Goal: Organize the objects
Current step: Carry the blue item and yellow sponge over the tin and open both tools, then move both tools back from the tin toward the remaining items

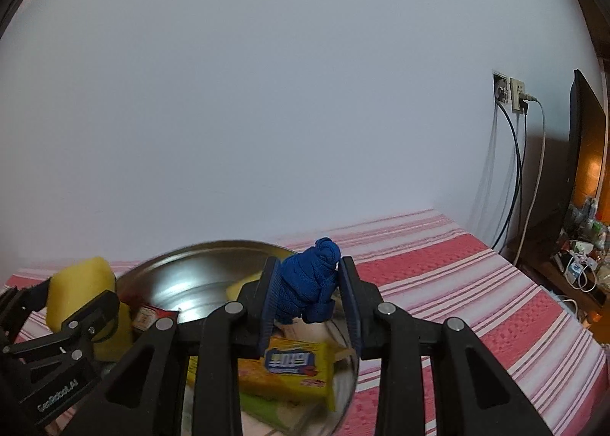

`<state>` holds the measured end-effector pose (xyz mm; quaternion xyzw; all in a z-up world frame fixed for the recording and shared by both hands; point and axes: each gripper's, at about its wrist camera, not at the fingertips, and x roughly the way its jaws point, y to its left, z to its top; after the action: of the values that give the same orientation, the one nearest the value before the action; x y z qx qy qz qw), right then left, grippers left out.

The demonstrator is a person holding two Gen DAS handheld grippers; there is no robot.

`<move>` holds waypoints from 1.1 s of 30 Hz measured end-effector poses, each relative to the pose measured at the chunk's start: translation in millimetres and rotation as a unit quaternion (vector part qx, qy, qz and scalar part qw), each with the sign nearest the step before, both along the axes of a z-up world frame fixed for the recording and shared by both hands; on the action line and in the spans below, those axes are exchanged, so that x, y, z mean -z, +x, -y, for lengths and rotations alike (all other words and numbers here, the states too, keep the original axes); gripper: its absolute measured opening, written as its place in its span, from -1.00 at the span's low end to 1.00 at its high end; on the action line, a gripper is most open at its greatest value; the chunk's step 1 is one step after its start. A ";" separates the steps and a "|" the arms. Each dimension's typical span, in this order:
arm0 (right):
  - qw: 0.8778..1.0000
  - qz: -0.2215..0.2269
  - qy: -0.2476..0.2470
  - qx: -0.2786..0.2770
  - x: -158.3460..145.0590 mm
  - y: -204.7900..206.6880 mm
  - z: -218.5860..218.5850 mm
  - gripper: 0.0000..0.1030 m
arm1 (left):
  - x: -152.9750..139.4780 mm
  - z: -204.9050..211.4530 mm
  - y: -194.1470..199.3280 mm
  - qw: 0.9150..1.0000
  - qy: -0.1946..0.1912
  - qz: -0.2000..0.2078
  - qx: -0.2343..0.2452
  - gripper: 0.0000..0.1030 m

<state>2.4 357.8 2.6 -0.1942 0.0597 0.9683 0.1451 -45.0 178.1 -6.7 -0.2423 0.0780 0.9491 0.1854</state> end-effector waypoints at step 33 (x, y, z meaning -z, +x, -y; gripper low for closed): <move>0.991 -0.039 -0.123 0.015 26.6 21.5 -21.7 0.44 | -3.3 6.9 -11.1 0.999 -0.033 -0.003 -0.026 0.99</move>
<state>23.9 379.4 -24.0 -0.1720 0.1872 0.9581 0.1320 -56.0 171.3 -3.4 -0.2474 0.1038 0.9513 0.1518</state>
